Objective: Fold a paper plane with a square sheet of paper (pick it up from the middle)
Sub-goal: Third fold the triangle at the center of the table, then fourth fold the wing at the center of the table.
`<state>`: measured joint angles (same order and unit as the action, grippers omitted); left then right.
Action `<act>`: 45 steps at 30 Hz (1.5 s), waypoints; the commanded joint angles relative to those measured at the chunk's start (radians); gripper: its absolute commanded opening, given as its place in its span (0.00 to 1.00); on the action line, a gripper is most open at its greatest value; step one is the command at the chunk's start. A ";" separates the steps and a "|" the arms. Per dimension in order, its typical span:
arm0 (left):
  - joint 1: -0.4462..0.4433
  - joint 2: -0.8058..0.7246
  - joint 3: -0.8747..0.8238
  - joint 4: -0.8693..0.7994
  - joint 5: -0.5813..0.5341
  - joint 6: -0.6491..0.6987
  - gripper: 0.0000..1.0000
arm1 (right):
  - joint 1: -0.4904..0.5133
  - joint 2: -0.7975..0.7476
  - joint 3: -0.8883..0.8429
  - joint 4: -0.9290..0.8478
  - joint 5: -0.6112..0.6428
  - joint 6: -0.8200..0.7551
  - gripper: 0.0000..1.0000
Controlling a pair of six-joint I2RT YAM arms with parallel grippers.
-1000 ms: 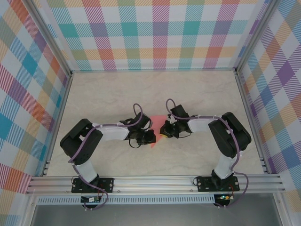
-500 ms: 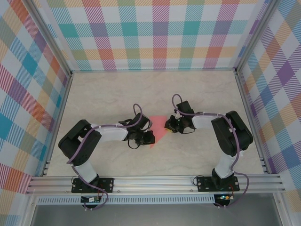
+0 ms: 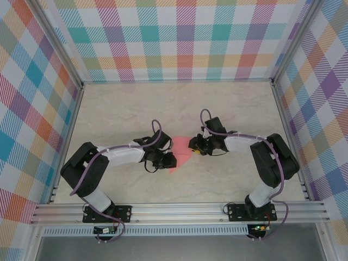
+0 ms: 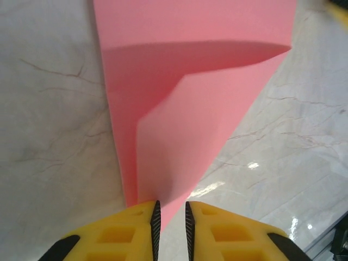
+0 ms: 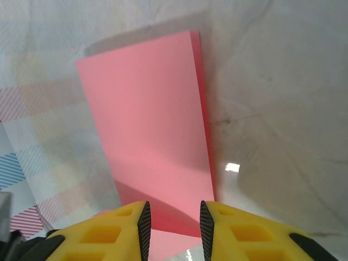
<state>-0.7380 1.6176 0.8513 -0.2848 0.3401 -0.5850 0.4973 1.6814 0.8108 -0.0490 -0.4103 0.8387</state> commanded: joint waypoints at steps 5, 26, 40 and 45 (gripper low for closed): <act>0.013 -0.009 0.075 -0.042 -0.068 0.011 0.23 | 0.028 0.018 -0.028 -0.008 -0.012 0.054 0.35; 0.036 0.131 0.160 -0.063 -0.114 0.013 0.20 | 0.037 0.010 -0.043 0.056 -0.048 0.111 0.40; 0.036 0.037 0.145 -0.078 -0.143 0.008 0.25 | 0.039 0.066 0.064 0.055 -0.102 0.041 0.39; 0.035 -0.087 0.088 -0.060 -0.168 -0.041 0.40 | 0.035 0.095 0.123 -0.002 -0.124 -0.015 0.40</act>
<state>-0.7105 1.6192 0.9760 -0.3401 0.1978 -0.5968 0.5320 1.7500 0.8948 -0.0025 -0.5022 0.8860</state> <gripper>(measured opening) 0.387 0.394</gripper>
